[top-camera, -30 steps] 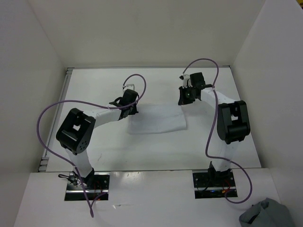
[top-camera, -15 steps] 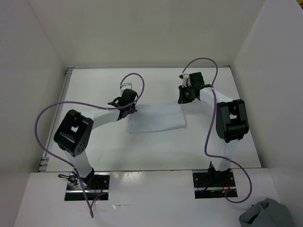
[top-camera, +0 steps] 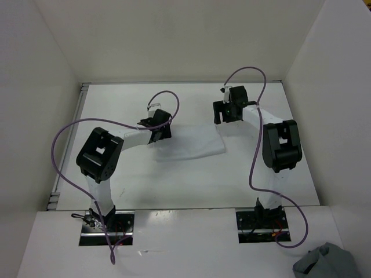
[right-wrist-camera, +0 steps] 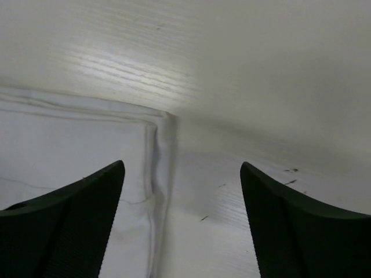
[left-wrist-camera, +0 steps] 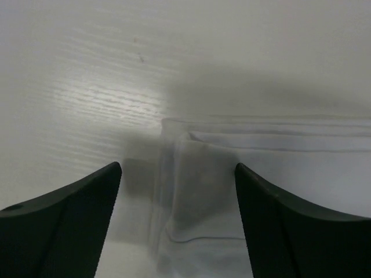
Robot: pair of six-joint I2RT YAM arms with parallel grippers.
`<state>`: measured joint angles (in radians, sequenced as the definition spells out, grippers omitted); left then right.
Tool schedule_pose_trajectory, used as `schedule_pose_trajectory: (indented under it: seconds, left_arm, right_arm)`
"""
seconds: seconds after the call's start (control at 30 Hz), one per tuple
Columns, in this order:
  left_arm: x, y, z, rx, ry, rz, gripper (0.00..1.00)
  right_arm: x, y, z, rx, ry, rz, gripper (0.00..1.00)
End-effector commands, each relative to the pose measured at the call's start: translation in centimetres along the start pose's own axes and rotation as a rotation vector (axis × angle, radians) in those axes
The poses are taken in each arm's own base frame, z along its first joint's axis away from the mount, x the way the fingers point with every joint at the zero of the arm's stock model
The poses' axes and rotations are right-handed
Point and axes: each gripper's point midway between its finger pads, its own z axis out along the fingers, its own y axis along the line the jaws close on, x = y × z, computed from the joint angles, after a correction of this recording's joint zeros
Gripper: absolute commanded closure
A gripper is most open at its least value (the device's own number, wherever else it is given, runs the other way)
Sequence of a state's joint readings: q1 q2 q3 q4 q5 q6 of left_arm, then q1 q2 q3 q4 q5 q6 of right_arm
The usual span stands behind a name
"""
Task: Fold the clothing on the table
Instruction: Fold the skirt
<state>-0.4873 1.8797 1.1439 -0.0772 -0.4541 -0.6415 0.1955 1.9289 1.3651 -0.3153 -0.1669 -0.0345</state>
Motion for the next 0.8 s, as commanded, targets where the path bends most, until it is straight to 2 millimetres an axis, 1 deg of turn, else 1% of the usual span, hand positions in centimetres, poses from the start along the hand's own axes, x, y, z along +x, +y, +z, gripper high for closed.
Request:
schedule_pose_trajectory:
  seconds: [0.0,0.03,0.07,0.1,0.13,0.17,0.2,0.23,0.27,0.3,0.33,0.37,0.4,0.43,0.47,0.5,0.53,0.57,0.6,0.63,0.67,0.7,0.73,0.77]
  left_arm:
    - [-0.5,2.3,0.0,-0.133,0.000,-0.017,0.13]
    - [-1.4,2.4,-0.5,-0.142,-0.030,-0.041,0.06]
    - [-1.6,2.9,-0.9,-0.161,-0.041,-0.060,0.01]
    - [-2.7,3.4,-2.0,-0.182,-0.072,-0.075,0.01]
    - [-3.4,3.6,-2.7,-0.189,-0.090,-0.096,0.01]
    - [-4.1,3.6,-3.5,-0.179,-0.104,-0.106,0.01]
    - [-6.2,3.1,-5.5,-0.140,-0.167,-0.141,0.01]
    - [-5.9,2.6,-6.3,-0.095,-0.172,-0.102,0.01]
    - [-6.4,1.6,-7.4,-0.033,-0.197,-0.092,0.01]
    - [-8.4,-0.7,-9.9,0.112,-0.258,-0.117,0.01]
    - [-8.6,-1.5,-10.8,0.184,-0.272,-0.114,0.08]
    - [-8.4,-2.1,-11.2,0.254,-0.293,-0.105,0.13]
    - [-8.4,-3.6,-12.7,0.368,-0.290,-0.088,0.20]
    - [-8.0,-4.4,-12.9,0.417,-0.283,-0.070,0.27]
    - [-8.1,-5.4,-13.3,0.479,-0.291,-0.056,0.57]
    - [-7.2,-5.9,-12.3,0.502,-0.250,-0.019,0.79]
    - [-6.2,-7.1,-12.2,0.587,-0.194,0.015,0.89]
    - [-5.6,-7.9,-11.8,0.637,-0.161,0.041,0.95]
    - [-3.9,-8.6,-10.4,0.655,-0.100,0.070,1.00]
    - [-3.6,-9.7,-10.3,0.704,-0.075,0.092,1.00]
    - [-2.3,-9.9,-8.9,0.697,-0.031,0.100,1.00]
    - [-2.0,-10.0,-8.2,0.691,-0.018,0.102,1.00]
    - [-1.7,-10.2,-7.6,0.685,-0.007,0.103,1.00]
    - [-1.2,-10.2,-6.3,0.671,0.026,0.103,1.00]
  right_arm:
    - [-3.7,-2.2,-2.2,0.142,-0.133,0.015,0.12]
    - [-4.6,-2.4,-2.9,0.161,-0.176,0.024,0.07]
    - [-4.5,-2.5,-3.5,0.173,-0.190,0.024,0.07]
    - [-5.8,-2.5,-5.3,0.168,-0.245,0.024,0.07]
    - [-5.8,-2.0,-5.9,0.145,-0.259,0.020,0.10]
    - [-6.2,-1.0,-6.6,0.099,-0.283,0.011,0.14]
    - [-6.3,1.0,-7.3,-0.032,-0.292,-0.039,0.19]
    - [-6.1,2.5,-8.3,-0.110,-0.293,-0.069,0.32]
    - [-5.2,3.7,-8.2,-0.180,-0.269,-0.082,0.47]
    - [-4.8,4.6,-8.4,-0.235,-0.253,-0.085,0.65]
    - [-4.2,5.7,-7.8,-0.307,-0.220,-0.083,0.86]
    - [-2.8,6.0,-7.2,-0.337,-0.149,-0.060,1.00]
    - [-1.9,6.4,-6.5,-0.372,-0.109,-0.069,1.00]
    - [-0.7,7.0,-5.2,-0.462,-0.050,-0.068,1.00]
    - [0.4,7.6,-4.5,-0.511,-0.001,-0.052,1.00]
    - [2.2,8.1,-4.1,-0.555,0.079,-0.010,1.00]
    - [2.1,8.9,-3.9,-0.629,0.095,-0.016,1.00]
    - [4.1,8.9,-2.1,-0.660,0.175,0.023,1.00]
    - [4.1,9.1,-2.1,-0.679,0.216,0.050,1.00]
    - [4.4,8.9,-1.7,-0.705,0.231,0.070,1.00]
    - [5.1,8.2,-0.8,-0.697,0.256,0.109,1.00]
    - [4.9,8.2,-0.7,-0.695,0.251,0.119,1.00]
    - [5.0,8.0,-0.2,-0.679,0.256,0.130,1.00]
    - [4.9,7.0,0.3,-0.628,0.257,0.151,1.00]
